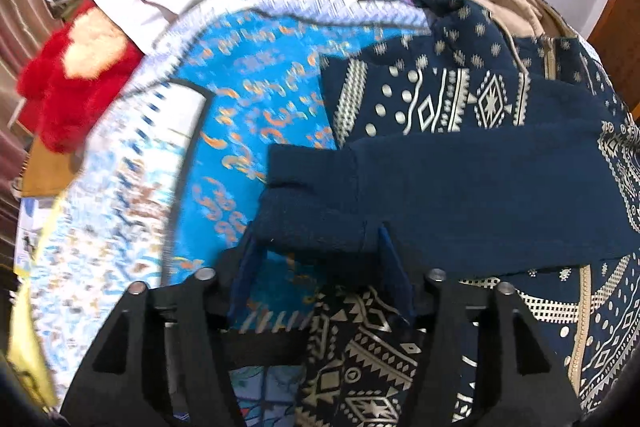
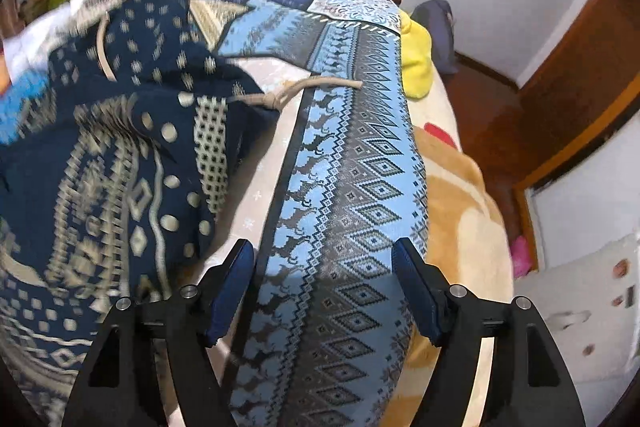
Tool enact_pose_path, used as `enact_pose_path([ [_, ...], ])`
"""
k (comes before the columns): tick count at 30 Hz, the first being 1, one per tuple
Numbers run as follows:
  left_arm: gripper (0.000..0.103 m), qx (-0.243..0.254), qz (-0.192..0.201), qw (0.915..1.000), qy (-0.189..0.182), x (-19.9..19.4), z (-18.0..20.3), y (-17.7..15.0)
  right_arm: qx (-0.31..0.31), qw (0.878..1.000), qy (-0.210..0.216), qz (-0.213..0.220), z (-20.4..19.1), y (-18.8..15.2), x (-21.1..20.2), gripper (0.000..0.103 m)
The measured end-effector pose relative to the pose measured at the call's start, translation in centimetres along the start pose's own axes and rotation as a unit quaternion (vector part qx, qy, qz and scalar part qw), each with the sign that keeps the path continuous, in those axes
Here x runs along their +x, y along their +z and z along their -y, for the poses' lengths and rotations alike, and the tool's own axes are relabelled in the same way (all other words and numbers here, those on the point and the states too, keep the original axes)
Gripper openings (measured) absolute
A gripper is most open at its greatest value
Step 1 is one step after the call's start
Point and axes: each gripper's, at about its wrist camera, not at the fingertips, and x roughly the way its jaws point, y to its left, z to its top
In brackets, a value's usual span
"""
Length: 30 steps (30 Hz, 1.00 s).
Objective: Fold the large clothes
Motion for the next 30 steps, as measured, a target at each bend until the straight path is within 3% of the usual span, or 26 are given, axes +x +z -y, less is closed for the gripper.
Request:
enact_pose_path([
  [6, 0.081, 0.009, 0.030, 0.9994, 0.017, -2.9, 0.4, 3.2, 0.066, 0.992, 0.105, 0.034, 1.1, 2.3, -4.2, 0.072],
  [10, 0.095, 0.022, 0.059, 0.9980, 0.005, -4.9, 2.0, 6.8, 0.065, 0.984, 0.152, 0.066, -0.3, 5.7, -6.5, 0.091],
  [15, 0.100, 0.029, 0.072, 0.9968, -0.021, -4.8, 4.6, 11.4, 0.048, 0.978, 0.182, 0.085, -3.5, 10.9, -6.7, 0.097],
  [23, 0.100, 0.004, 0.041, 0.9973, -0.060, 1.4, 7.7, 17.7, 0.011, 0.976, 0.210, 0.046, -10.5, 19.0, -0.5, 0.097],
  [30, 0.100, -0.040, 0.005, 0.9941, -0.101, 7.7, 9.2, 20.8, 0.064, 0.973, 0.223, -0.010, -14.6, 24.8, 7.9, 0.097],
])
